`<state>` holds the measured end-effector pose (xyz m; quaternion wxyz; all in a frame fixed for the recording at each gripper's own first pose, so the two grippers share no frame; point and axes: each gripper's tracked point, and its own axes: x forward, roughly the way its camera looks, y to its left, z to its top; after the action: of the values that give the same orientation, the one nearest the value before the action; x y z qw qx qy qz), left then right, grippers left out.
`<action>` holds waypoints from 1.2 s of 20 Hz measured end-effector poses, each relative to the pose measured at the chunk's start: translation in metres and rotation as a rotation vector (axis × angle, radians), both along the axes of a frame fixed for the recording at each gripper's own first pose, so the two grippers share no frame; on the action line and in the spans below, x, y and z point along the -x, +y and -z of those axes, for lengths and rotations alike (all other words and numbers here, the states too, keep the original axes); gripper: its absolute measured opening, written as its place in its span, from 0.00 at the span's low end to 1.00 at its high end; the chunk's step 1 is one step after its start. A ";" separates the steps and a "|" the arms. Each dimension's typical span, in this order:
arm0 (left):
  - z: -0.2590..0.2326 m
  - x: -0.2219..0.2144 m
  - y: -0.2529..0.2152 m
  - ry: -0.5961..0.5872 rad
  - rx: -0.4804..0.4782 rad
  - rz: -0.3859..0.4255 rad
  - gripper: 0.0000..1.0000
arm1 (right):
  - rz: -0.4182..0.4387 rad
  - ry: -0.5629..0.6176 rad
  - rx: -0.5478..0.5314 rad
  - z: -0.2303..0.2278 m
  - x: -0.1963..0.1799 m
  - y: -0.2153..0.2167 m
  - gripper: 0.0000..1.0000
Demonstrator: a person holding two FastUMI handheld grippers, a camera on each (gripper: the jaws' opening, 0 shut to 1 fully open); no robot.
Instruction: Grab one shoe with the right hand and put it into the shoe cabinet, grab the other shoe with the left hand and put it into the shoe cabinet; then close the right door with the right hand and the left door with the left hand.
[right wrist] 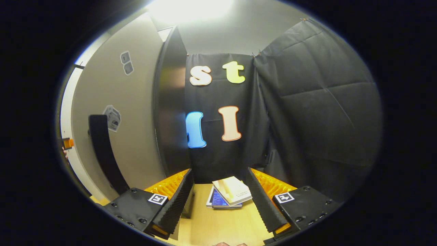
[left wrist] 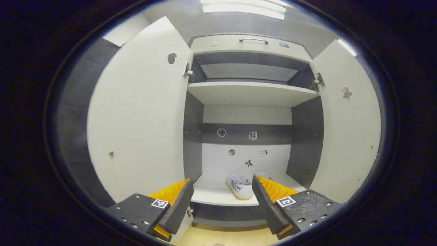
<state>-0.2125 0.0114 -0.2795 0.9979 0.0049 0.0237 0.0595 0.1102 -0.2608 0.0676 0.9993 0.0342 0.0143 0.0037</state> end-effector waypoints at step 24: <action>0.033 0.064 0.051 0.121 0.105 0.002 0.98 | -0.010 0.041 -0.016 -0.023 0.027 0.122 0.97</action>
<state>-0.2766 0.0624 -0.3126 0.9936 -0.0439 0.0869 0.0570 0.0830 -0.1384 0.0907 0.9985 0.0424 0.0348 0.0083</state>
